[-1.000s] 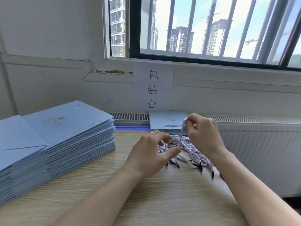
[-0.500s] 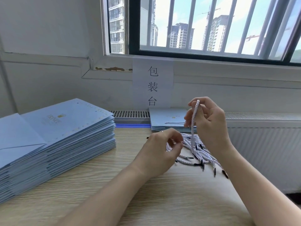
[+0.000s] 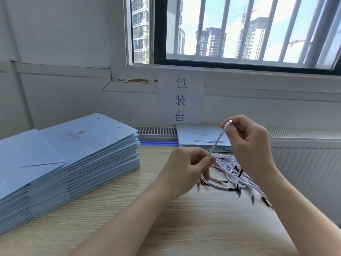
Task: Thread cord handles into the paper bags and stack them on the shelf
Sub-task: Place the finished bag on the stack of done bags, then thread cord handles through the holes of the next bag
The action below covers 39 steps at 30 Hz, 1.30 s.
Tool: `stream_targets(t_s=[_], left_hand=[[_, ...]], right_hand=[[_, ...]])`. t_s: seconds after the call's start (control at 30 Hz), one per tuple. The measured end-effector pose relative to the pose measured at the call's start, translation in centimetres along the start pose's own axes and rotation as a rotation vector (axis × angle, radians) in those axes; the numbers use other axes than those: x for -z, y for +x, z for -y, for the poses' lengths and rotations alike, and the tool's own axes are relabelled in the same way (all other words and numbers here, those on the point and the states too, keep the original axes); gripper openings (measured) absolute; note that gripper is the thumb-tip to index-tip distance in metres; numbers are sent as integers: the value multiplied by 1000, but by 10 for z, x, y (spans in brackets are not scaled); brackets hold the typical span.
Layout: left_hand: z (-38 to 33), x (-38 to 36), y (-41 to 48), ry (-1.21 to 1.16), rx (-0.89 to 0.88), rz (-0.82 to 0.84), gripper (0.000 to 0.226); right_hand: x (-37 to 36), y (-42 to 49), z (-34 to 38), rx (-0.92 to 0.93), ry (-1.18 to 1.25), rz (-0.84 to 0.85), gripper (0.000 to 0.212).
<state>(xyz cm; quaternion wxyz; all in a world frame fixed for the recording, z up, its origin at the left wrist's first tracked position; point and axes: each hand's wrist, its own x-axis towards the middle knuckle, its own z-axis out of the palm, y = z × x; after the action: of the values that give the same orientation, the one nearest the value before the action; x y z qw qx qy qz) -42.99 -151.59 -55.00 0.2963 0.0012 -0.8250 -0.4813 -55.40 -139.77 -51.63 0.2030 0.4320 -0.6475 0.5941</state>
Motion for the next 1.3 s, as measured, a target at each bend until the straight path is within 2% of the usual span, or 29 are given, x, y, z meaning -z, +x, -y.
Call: stream_targets(t_s=[0.07,0.17,0.27,0.33,0.4,0.47,0.5,0.53,0.6,0.67,0.77,0.9,1.1,1.2,1.3], left_hand=[[-1,7,-1,-36,15,-73,32],[0,16,-1,41,8,-223,46],[5,23,1,100,97,-270,26],[5,25,1,23,211,-228,11],[4,25,-1,-23,261,-189,13],[3,26,-3,32,208,-140,14],[2,27,-4,67,172,-105,13],[2,26,-4,102,142,-74,12],[2,26,-5,161,100,-44,12],[1,27,-4,151,85,-48,17],[0,30,-6,134,59,-72,26],[0,31,-6,253,25,-80,40],[9,37,-8,437,49,-209,67],[1,41,-11,587,-2,-368,46],[-19,60,-19,770,-164,-590,15]], right_hand=[[8,1,-7,-18,-70,53,18],[18,2,-15,-69,-235,122,23],[21,1,-18,-93,-369,150,22],[23,1,-20,-118,-464,193,23],[24,2,-24,-163,-578,351,24],[23,1,-22,-208,-650,613,12],[22,0,-19,-201,-660,726,12],[21,-2,-19,-174,-612,773,30],[15,-5,-14,-135,-386,738,42],[5,-10,-5,-82,-231,692,35],[-9,-16,-1,-15,-170,678,30],[-17,-20,4,-22,-76,678,14],[-18,-19,-4,-126,103,644,34],[-19,-17,-14,-226,168,622,44],[-11,-15,-15,-268,139,624,29]])
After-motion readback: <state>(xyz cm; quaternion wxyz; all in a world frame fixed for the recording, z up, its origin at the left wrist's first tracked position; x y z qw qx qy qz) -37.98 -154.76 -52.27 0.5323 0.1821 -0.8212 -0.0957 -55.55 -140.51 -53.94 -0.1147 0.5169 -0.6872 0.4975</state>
